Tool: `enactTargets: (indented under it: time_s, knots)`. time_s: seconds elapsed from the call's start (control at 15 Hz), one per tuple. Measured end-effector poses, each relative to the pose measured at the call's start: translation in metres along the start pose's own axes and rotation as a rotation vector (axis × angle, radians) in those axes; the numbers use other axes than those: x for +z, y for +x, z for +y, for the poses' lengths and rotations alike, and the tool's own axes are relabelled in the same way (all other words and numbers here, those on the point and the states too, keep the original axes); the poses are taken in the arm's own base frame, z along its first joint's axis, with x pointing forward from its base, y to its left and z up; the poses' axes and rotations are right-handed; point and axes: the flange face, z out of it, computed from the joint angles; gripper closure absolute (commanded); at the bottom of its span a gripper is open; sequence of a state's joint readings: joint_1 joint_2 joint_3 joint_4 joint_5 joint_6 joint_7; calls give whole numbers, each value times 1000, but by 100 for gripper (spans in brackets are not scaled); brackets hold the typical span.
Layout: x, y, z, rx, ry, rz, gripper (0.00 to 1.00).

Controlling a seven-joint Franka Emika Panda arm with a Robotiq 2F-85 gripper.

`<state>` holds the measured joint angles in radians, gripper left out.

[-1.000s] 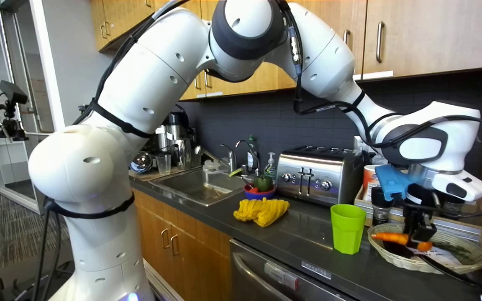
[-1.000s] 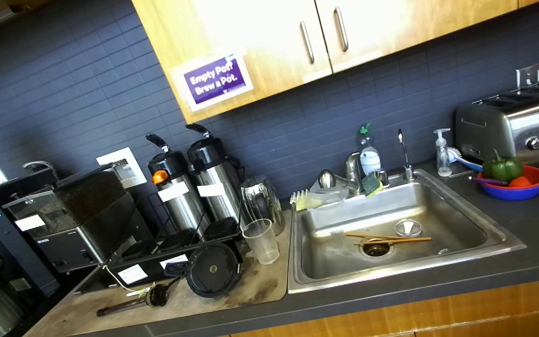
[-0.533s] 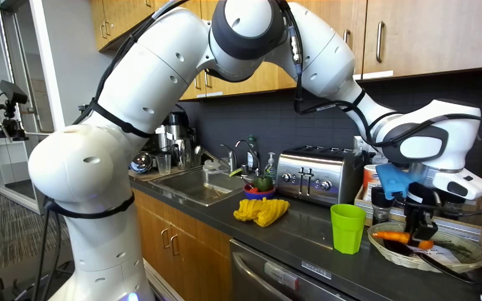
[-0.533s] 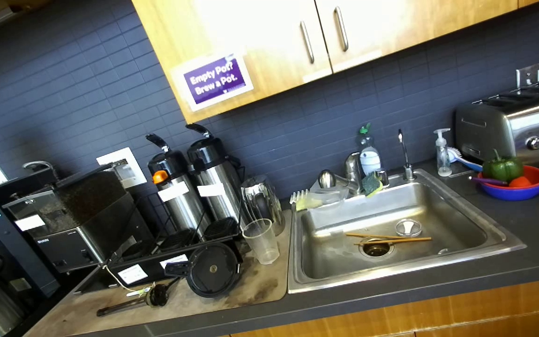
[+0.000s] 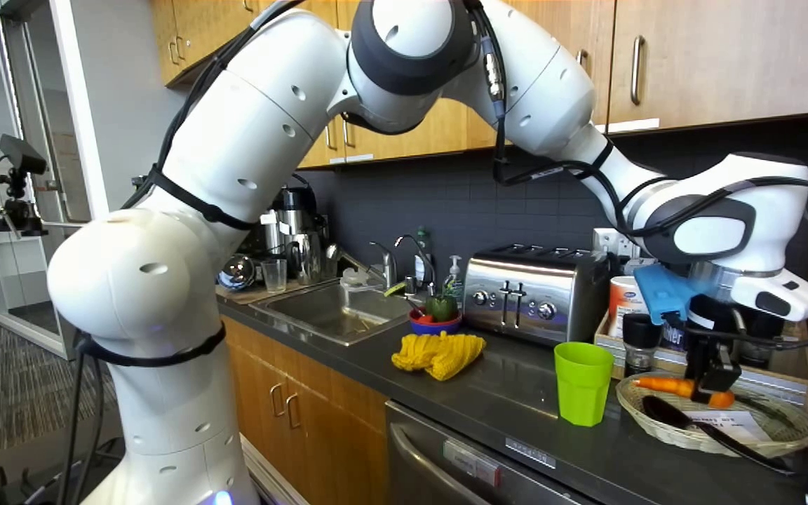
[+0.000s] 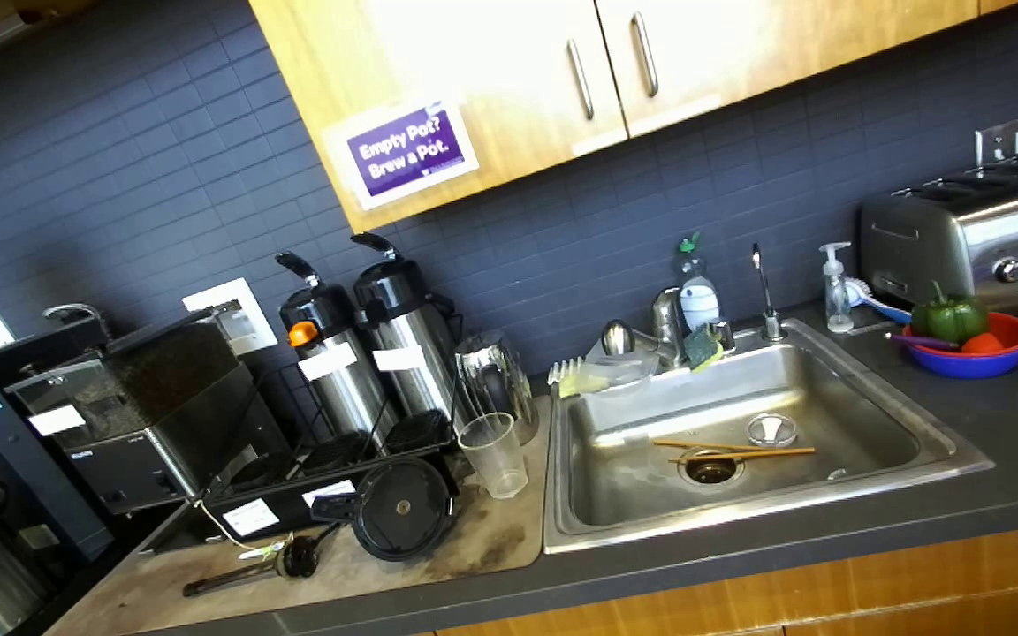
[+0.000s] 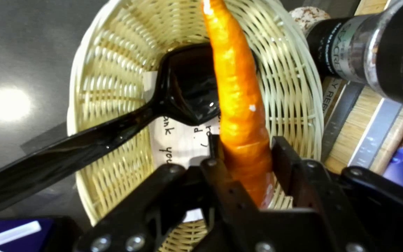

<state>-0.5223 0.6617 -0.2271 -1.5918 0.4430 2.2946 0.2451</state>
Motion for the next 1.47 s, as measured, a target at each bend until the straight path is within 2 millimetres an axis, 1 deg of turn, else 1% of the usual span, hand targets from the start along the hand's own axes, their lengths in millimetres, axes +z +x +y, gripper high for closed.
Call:
enactTargets:
  time_s: [0.27,0.47,0.8,1.0,1.47]
  knots:
    - [-14,2,-3,-1,14,25,86]
    - [-27,4,-4,0,27,54,86]
    - [-49,9,0,8,48,117,86]
    - [-54,9,2,13,55,147,86]
    - [-60,8,6,19,65,185,86]
